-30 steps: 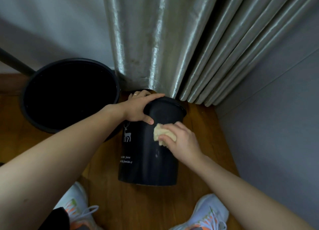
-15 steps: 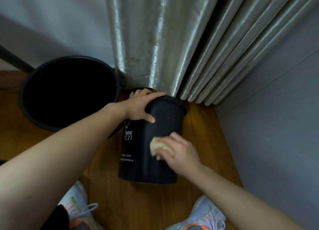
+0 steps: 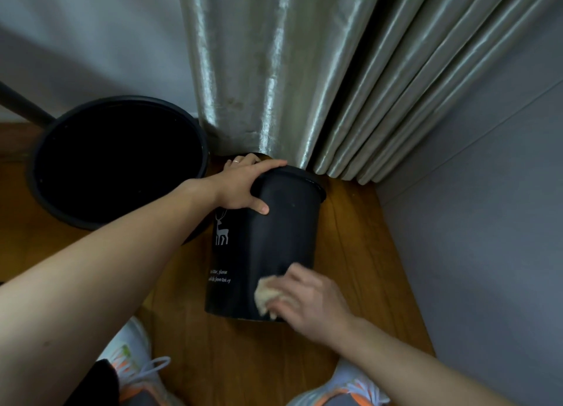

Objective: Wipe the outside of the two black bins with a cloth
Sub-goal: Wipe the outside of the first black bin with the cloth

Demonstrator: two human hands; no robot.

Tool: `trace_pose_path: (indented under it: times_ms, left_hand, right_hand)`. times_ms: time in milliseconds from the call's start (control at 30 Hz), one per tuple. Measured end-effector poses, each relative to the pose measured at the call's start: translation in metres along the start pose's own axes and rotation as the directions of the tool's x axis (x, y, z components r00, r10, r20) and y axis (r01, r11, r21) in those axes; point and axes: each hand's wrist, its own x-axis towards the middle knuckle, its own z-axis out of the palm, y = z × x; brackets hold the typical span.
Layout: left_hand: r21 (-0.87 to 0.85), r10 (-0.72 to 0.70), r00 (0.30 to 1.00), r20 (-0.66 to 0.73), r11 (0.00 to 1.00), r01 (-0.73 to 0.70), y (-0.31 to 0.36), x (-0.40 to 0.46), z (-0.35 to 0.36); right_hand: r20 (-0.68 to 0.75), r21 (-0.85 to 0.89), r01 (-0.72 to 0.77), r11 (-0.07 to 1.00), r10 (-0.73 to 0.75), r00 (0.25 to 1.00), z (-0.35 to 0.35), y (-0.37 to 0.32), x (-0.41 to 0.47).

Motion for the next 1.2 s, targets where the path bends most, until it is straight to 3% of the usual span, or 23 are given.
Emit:
trace_pose_path:
  times_ms: [100, 167, 233, 300, 567, 767, 1000, 1200]
  left_hand:
    - [-0.004, 0.000, 1.000, 0.004, 1.000, 0.000, 0.001, -0.001, 0.000]
    - [-0.003, 0.003, 1.000, -0.010, 1.000, -0.003, 0.001, -0.002, 0.001]
    - [0.001, 0.012, 1.000, -0.019, 1.000, -0.012, 0.002, -0.001, 0.001]
    - [0.003, 0.015, 1.000, -0.024, 1.000, -0.015, 0.002, -0.001, 0.002]
    - [0.007, 0.008, 1.000, -0.024, 1.000, -0.008, 0.005, 0.001, 0.004]
    - [0.036, -0.070, 0.998, -0.007, 0.997, 0.070, 0.015, 0.007, 0.000]
    - [-0.105, -0.144, 0.990, 0.001, 0.984, 0.144, 0.019, 0.004, -0.009]
    - [-0.057, -0.056, 0.980, -0.192, 0.997, 0.046, 0.042, -0.010, -0.031]
  right_hand:
    - [0.117, -0.009, 0.090, 0.996, -0.088, 0.989, -0.001, -0.001, -0.007]
    - [0.032, -0.023, 0.037, 0.999, -0.036, 0.999, -0.005, 0.002, 0.004]
    - [-0.104, 0.018, -0.117, 0.993, 0.118, 0.988, -0.008, 0.004, 0.016]
    - [-0.151, 0.047, -0.198, 0.979, 0.203, 0.968, -0.005, 0.003, 0.020]
    - [0.207, 0.088, -0.049, 0.995, 0.030, 0.978, -0.004, -0.011, -0.011]
    - [-0.101, 0.270, -0.212, 0.939, 0.247, 0.964, -0.020, -0.007, 0.010]
    - [-0.198, 0.292, -0.299, 0.909, 0.363, 0.910, -0.054, -0.009, 0.028]
    - [-0.350, 0.367, -0.316, 0.875, 0.444, 0.825, -0.098, -0.025, 0.050]
